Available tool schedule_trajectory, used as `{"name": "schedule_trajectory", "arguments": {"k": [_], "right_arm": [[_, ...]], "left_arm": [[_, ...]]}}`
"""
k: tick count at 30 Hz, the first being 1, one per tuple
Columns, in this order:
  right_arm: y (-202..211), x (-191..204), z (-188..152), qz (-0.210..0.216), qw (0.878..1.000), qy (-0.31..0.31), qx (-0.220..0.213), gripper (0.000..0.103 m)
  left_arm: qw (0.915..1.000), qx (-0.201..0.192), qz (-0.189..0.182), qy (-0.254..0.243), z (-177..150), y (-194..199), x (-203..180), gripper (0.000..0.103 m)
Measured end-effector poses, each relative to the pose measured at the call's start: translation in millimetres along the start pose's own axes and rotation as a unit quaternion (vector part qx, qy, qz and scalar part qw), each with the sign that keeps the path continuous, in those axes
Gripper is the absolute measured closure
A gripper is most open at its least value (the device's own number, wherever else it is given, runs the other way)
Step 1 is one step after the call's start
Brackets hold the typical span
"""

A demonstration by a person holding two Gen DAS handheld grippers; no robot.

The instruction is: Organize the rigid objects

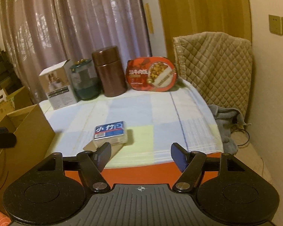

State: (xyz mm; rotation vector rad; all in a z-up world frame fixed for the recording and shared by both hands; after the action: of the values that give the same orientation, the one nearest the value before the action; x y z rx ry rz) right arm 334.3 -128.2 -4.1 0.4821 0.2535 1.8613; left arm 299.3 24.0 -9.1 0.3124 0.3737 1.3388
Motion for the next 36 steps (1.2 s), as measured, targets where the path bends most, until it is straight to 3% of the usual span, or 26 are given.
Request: {"name": "schedule_trajectory", "arguments": {"k": [4, 10, 20, 36], "right_arm": [[-2.2, -16.7, -2.6, -0.005, 1.000, -0.007, 0.003, 0.034], [-11.1, -27.2, -4.4, 0.006, 1.000, -0.023, 0.014, 0.033], [-46.1, -4.5, 7.6, 0.049, 0.998, -0.009, 0.028, 0.027], [-148.4, 63.2, -8.8, 0.097, 0.987, 0.072, 0.107, 0.014]], "left_arm": [[1.0000, 0.008, 0.000, -0.002, -14.7, -23.1, -17.2, 0.031], [0.9999, 0.014, 0.004, 0.004, -40.7, -57.8, -26.7, 0.030], [0.9991, 0.025, 0.034, 0.006, -70.9, -97.0, 1.3, 0.030], [0.9968, 0.038, 0.067, 0.022, -83.1, -127.6, 37.4, 0.030]]}}
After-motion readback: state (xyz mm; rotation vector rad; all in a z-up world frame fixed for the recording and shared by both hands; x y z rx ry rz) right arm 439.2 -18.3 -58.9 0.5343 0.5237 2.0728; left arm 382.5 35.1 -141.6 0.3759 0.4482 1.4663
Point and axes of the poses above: each gripper's, at about its wrist camera, not at the fingertips, and y roughly against the way its jaws point, x to its left, z to its top, the point moved 9 cm from there along -y, roughly the way its jaws point, and after that the axes turned 11 degrees about -x, right-handed, at the moved point
